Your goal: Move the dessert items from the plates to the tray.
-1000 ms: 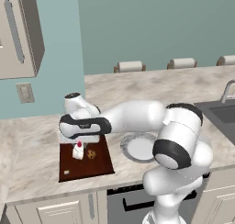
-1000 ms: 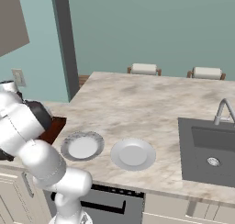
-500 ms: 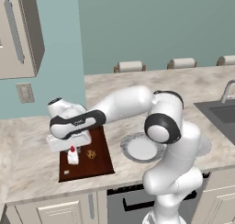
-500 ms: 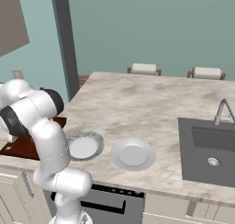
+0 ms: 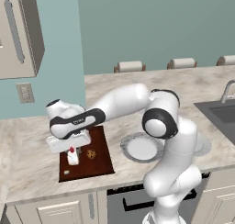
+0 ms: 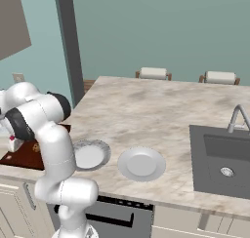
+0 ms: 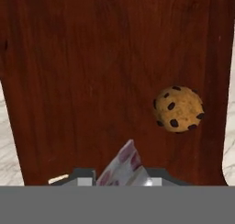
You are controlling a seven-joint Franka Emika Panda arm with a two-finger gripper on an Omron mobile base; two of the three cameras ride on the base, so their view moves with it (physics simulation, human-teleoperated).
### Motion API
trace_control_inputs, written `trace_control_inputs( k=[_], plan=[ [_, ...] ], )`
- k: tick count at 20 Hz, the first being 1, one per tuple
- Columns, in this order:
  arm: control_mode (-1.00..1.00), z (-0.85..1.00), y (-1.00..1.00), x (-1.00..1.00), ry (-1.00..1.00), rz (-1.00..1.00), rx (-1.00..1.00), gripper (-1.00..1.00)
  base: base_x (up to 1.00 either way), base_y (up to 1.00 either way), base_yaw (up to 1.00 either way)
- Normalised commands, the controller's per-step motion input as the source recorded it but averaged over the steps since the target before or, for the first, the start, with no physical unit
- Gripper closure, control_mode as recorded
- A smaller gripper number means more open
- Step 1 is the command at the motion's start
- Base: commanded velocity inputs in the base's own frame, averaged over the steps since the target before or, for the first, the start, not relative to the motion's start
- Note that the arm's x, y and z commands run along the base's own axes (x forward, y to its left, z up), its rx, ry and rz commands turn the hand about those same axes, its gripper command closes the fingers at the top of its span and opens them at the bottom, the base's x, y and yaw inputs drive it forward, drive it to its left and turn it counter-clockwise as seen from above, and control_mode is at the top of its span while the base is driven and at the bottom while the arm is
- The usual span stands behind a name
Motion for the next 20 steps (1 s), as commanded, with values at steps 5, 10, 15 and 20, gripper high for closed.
trace_control_inputs(
  k=[5, 10, 15, 20],
  plan=[
    [-1.00, 0.00, 0.00, 0.00, 0.00, 0.00, 0.00, -1.00, 0.00, 0.00, 0.00],
    [-1.00, 0.31, -0.38, -0.31, -0.01, 0.00, 0.05, -1.00, 0.00, 0.00, 0.00],
    [-1.00, 1.00, -0.87, -0.79, -0.20, 0.00, 0.15, -1.00, 0.00, 0.00, 0.00],
    [-1.00, 0.60, -1.00, -0.86, -0.30, -0.01, 0.34, -1.00, 0.00, 0.00, 0.00]
  ],
)
